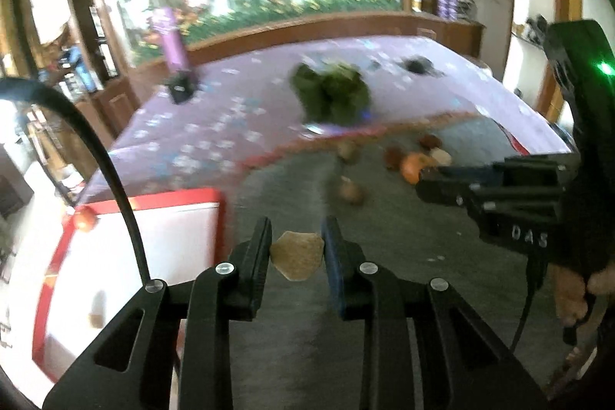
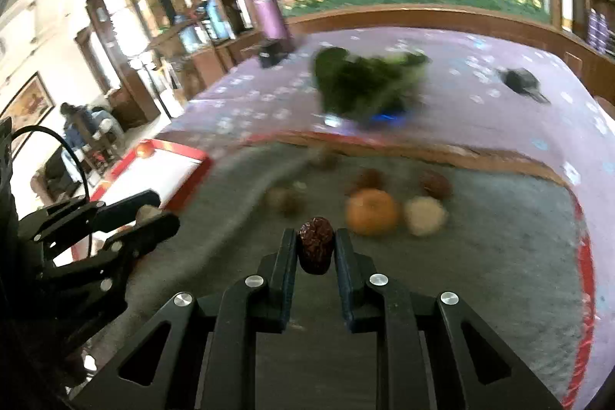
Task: Organize fruits
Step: 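Carry the taro slice and brown date over the white tray, then open both grippers to drop the taro slice and date into the tray, then move both open grippers back over the fruits on the grey mat, then grasp an orange with the left gripper while the right grasps a beige taro chunk, then carry the orange and taro chunk over the white tray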
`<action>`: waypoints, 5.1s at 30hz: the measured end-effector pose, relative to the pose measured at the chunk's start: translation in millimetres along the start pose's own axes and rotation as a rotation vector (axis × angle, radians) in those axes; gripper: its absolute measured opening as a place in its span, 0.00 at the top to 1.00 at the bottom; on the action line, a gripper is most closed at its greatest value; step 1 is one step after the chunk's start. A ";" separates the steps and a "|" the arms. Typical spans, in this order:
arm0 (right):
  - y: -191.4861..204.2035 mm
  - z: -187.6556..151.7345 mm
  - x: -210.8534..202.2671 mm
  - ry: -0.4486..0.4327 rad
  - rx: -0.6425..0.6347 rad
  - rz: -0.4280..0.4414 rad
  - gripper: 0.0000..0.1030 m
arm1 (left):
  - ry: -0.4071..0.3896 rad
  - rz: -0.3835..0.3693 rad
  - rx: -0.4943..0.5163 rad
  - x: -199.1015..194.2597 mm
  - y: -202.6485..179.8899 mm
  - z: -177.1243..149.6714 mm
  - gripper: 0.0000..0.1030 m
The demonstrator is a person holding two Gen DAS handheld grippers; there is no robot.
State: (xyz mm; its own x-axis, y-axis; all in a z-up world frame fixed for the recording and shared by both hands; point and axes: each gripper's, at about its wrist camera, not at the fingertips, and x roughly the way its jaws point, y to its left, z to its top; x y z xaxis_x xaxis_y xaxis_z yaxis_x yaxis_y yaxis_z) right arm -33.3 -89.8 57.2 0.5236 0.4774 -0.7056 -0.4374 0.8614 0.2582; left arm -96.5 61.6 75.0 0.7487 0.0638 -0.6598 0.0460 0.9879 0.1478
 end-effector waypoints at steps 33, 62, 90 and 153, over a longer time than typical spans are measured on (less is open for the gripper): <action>198.8 -9.5 92.1 0.125 -0.173 0.254 0.81 | 0.026 0.316 -0.235 -7.2 155.0 -70.8 0.76; 99.0 -3.7 51.0 0.042 0.048 0.242 0.72 | 0.053 0.308 -0.130 -0.2 99.3 -48.0 0.26; -106.3 -9.3 -5.2 -0.015 0.208 -0.064 0.69 | 0.078 -0.159 0.173 65.9 -66.5 47.5 0.22; -19.5 -16.8 -24.7 0.003 0.059 -0.055 0.74 | 0.080 -0.161 -0.022 15.6 -23.9 -10.9 0.71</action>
State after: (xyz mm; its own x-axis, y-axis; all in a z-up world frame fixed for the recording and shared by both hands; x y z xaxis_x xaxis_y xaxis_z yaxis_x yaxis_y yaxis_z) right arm -50.0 -121.4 58.5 0.5435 0.4284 -0.7219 -0.3642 0.8952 0.2570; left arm -93.2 40.6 53.2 0.6775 -0.0849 -0.7306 0.1457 0.9891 0.0201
